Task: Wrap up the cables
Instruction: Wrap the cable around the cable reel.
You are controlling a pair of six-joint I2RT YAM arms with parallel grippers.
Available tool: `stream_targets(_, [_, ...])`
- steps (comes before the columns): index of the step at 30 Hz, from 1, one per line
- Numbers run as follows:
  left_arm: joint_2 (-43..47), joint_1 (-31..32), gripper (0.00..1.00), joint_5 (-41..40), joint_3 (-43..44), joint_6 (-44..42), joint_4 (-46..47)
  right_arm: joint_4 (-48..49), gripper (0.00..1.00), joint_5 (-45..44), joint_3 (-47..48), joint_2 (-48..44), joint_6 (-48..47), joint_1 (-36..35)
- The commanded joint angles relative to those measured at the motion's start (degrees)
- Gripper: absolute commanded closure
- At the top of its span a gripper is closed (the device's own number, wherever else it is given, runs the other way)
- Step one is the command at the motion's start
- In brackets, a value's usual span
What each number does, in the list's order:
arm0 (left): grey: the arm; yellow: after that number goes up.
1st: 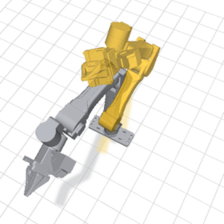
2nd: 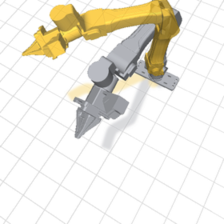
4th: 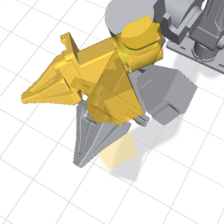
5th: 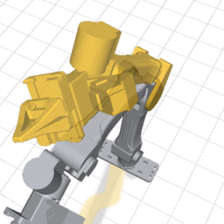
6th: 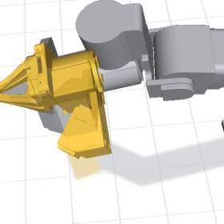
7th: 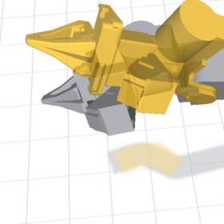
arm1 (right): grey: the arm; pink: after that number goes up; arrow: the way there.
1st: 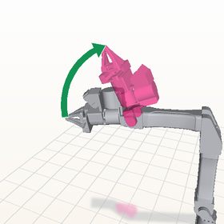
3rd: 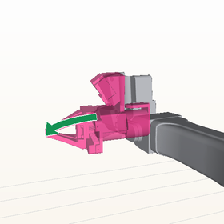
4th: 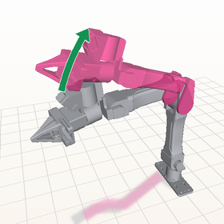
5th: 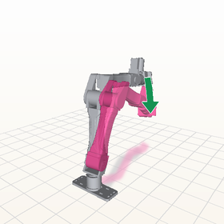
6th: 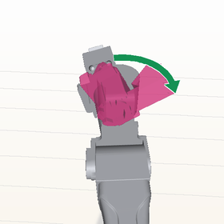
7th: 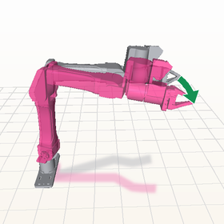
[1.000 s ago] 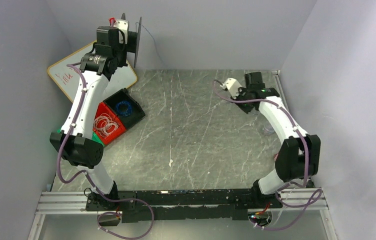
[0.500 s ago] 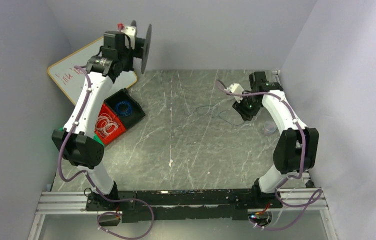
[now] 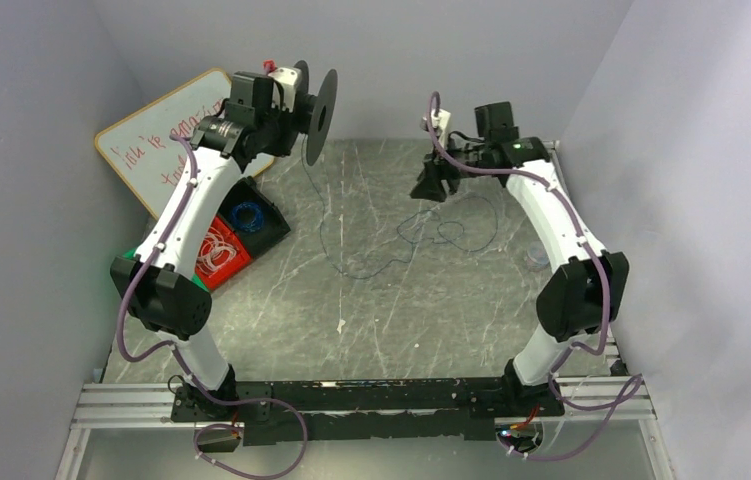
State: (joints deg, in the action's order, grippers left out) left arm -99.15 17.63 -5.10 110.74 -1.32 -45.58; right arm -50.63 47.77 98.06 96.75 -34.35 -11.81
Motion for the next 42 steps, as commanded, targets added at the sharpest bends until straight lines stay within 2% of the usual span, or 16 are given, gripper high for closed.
stream_targets(1, [2.21,0.24,0.98,2.44,5.40,4.65,3.35,23.80,0.48,12.74,-4.68,0.08,16.19,-5.07])
stream_targets(5, [2.38,0.24,0.98,3.89,6.31,7.34,2.25,27.87,0.47,11.27,-1.50,6.07,23.05,-11.00])
stream_targets(10, [2.56,0.29,0.98,6.23,6.42,10.61,1.35,42.94,0.43,7.37,-2.01,12.07,40.86,-13.53])
stream_targets(13, [2.57,0.39,0.98,7.65,6.55,12.21,1.00,49.42,0.38,8.03,-2.60,14.61,46.38,-14.13])
stream_targets(17, [2.56,0.77,0.98,8.94,6.97,13.80,0.45,54.26,0.33,8.33,-2.59,16.69,46.72,-14.72])
stream_targets(26, [2.04,1.69,0.98,9.78,6.99,15.31,0.23,66.07,0.32,11.47,-4.04,20.44,55.78,-16.53])
stream_targets(42, [1.57,1.70,0.98,12.86,7.74,17.26,-0.03,72.19,0.32,9.10,-5.58,24.23,62.39,-20.05])
